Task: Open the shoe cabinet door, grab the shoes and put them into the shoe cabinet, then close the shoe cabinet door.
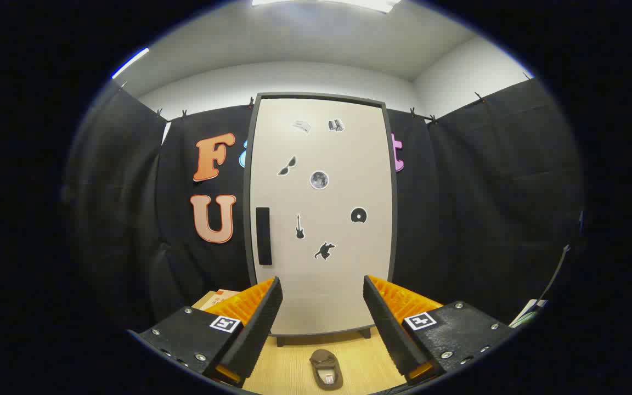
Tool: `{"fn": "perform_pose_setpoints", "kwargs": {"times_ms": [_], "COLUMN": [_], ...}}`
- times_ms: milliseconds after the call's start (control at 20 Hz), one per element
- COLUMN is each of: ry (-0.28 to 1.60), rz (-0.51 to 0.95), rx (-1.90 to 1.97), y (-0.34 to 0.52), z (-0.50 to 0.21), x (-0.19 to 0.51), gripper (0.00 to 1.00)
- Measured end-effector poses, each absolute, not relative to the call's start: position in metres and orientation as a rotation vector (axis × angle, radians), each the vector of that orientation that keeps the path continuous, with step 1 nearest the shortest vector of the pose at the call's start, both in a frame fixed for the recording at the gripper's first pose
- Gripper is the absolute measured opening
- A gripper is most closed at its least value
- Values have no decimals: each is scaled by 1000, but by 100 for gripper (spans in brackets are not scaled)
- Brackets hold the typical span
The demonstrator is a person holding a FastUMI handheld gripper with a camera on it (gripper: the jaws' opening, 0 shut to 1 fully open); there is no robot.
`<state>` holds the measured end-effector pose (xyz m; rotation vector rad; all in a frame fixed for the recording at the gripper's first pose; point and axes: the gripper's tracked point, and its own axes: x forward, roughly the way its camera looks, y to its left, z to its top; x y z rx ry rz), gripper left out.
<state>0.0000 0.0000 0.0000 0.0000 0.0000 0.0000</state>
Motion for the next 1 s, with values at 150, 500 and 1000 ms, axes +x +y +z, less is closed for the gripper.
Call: {"fn": "perform_pose_setpoints", "kwargs": {"times_ms": [150, 500, 1000], "ry": [-25, 0, -3], "rz": [7, -7, 10], "rx": [-19, -36, -25], "y": [3, 2, 11], "z": [5, -3, 2], "x": [-2, -7, -9], "gripper": [93, 93, 94]}}
